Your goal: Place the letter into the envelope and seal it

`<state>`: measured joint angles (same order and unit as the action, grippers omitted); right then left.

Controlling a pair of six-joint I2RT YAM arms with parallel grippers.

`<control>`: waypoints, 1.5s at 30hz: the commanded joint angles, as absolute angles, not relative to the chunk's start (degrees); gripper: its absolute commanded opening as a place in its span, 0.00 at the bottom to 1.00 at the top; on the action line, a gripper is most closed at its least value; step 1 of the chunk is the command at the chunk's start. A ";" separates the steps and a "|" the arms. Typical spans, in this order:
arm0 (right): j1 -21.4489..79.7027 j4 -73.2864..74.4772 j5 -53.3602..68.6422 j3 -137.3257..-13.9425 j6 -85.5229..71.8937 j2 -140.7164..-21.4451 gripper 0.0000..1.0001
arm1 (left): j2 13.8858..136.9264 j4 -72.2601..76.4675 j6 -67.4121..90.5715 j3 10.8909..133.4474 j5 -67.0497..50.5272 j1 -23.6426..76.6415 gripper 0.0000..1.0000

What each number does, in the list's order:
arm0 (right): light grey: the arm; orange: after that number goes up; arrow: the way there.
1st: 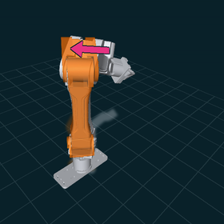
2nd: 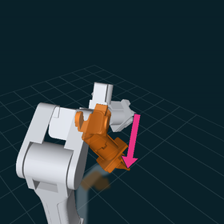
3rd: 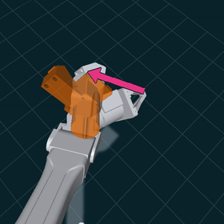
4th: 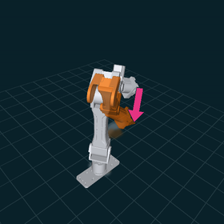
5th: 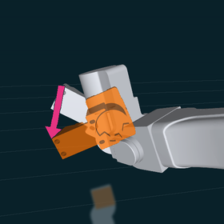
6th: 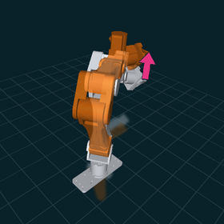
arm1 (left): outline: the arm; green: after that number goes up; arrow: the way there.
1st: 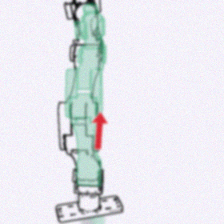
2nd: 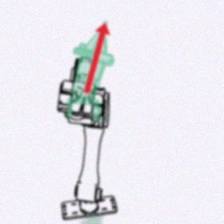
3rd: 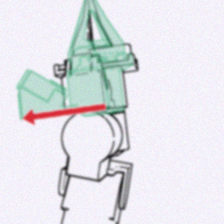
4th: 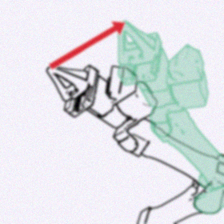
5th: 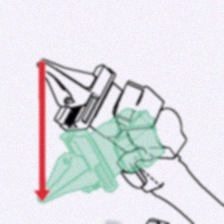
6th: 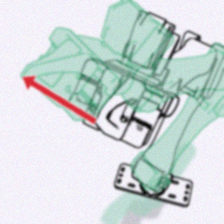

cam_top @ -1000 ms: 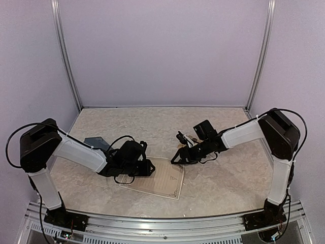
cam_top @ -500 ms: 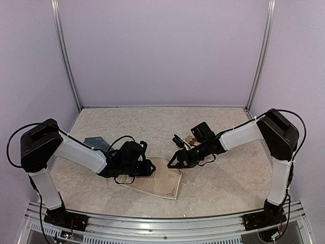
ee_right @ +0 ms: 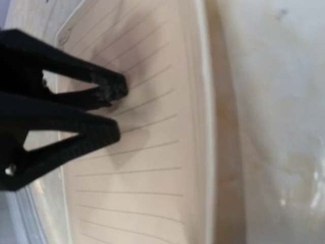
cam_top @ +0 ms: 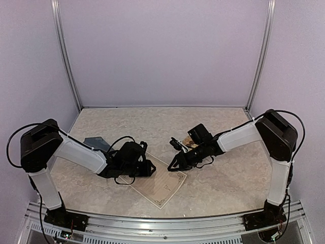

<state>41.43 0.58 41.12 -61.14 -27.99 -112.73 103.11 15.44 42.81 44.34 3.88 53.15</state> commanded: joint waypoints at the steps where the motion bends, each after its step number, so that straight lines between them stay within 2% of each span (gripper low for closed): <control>1: 41.95 -1.49 42.16 -60.91 -29.44 -111.41 0.25 | 102.13 12.49 43.21 42.19 4.78 53.60 0.32; 3: 41.98 -2.86 43.14 -60.31 -30.01 -110.75 0.18 | 100.77 12.90 43.07 41.58 5.21 53.57 0.32; 6: 41.93 -3.86 44.29 -60.06 -30.49 -110.80 0.14 | 99.65 13.57 43.42 40.84 5.17 53.37 0.32; 9: 41.97 -4.13 44.73 -59.94 -30.41 -111.32 0.00 | 99.22 14.21 43.59 40.14 4.85 53.48 0.32; 17: 41.84 -6.17 45.63 -58.56 -30.99 -112.14 0.00 | 94.20 16.25 43.51 36.83 5.00 53.18 0.33; 30: 41.97 -6.52 47.73 -58.50 -30.76 -115.56 0.00 | 99.88 20.39 46.14 34.45 1.78 54.44 0.29; 35: 42.24 -6.83 48.53 -58.78 -30.72 -116.74 0.10 | 100.20 20.40 46.23 34.45 1.84 54.57 0.29; 39: 42.63 -5.20 47.72 -60.41 -29.89 -117.58 0.25 | 100.11 20.58 46.23 34.60 1.68 54.56 0.29; 45: 42.89 -5.44 48.16 -61.17 -29.88 -118.81 0.28 | 99.46 21.98 46.02 34.13 1.10 54.66 0.29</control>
